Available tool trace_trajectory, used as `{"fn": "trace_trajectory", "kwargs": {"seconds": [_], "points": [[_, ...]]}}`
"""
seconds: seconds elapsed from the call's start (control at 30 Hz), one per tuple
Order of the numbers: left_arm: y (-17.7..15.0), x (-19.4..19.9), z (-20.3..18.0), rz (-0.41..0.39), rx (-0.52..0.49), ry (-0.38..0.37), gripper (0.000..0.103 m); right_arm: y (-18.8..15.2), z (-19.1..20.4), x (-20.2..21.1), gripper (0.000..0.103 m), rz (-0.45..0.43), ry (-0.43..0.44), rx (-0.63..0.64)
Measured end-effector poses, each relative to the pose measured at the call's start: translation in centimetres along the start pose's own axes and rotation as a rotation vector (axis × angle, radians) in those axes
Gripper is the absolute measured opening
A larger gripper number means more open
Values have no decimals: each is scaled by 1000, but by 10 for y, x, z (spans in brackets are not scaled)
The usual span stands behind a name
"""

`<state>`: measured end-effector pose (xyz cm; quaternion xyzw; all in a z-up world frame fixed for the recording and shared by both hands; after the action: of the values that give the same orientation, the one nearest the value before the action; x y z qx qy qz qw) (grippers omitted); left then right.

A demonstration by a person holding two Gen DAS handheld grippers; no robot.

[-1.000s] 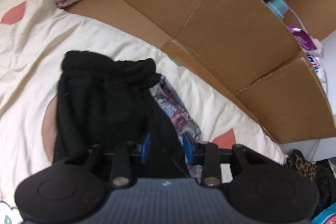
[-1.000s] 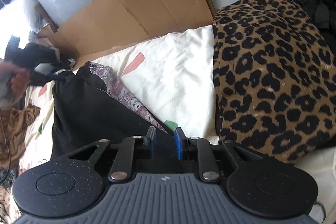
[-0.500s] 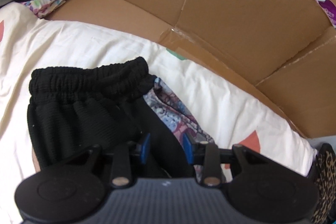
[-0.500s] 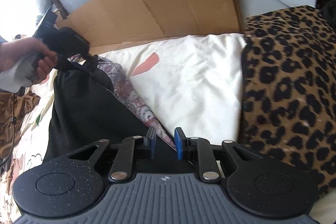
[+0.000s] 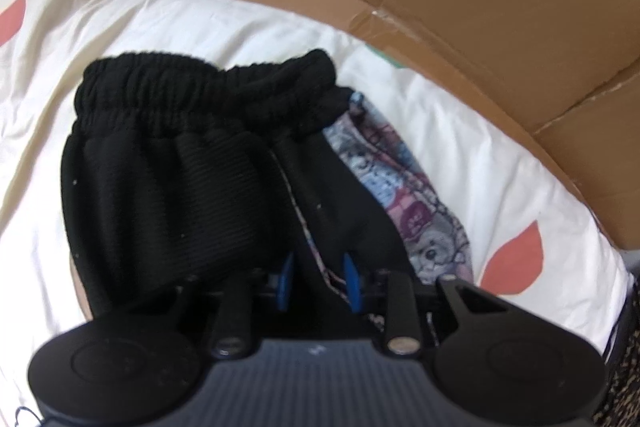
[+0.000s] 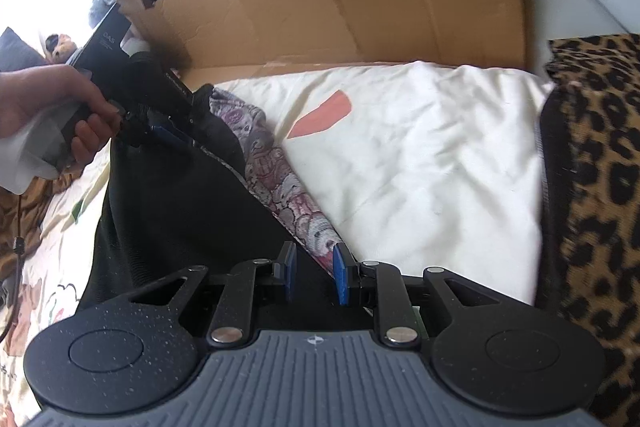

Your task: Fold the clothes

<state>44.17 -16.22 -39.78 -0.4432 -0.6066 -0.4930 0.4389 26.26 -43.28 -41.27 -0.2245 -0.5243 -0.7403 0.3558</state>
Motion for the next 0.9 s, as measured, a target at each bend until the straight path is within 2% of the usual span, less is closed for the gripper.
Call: {"fn": "trace_trajectory", "kwargs": {"seconds": [0.07,0.13,0.23,0.33,0.43,0.47,0.53,0.6,0.63,0.67,0.73,0.9], "points": [[-2,-5,2,7,9,0,30,1,0,-6,23,10,-2,12],[-4,-10,3,11,18,-1,30,1,0,-12,30,22,-3,22],[-5,-12,4,-3,36,-5,28,2,-1,-20,32,39,-2,37],[-5,-10,6,-17,45,-10,10,-1,-1,-24,39,54,11,56],[-6,-5,4,-32,25,-9,4,-5,-2,-30,38,72,5,84],[-6,0,2,-49,15,-16,4,-7,-2,-30,37,70,0,94],[-3,10,0,-73,25,-43,2,-10,-3,-31,23,70,-3,108],[1,18,-5,-90,18,-59,2,-13,-4,-31,20,77,7,103],[3,22,-9,-99,6,-64,2,-13,-5,-30,8,75,9,101],[4,26,-13,-110,-7,-68,2,-14,-5,-30,4,73,10,99],[7,34,-21,-128,-25,-85,2,-15,-7,-27,0,59,12,88],[14,44,-35,-178,-52,-127,2,-16,-10,-21,0,29,7,56]]}}
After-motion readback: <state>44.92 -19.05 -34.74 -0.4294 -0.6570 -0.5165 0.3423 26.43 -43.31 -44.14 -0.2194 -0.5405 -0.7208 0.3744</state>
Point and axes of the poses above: each gripper's, at about its wrist camera, not at the fingertips, and x roughly against the way its jaws point, z to its left, y to its top, the point moved 2 cm from there along -x, roughly the way its jaws point, and after that the axes turned 1 degree about -x, right-handed, at the moved point
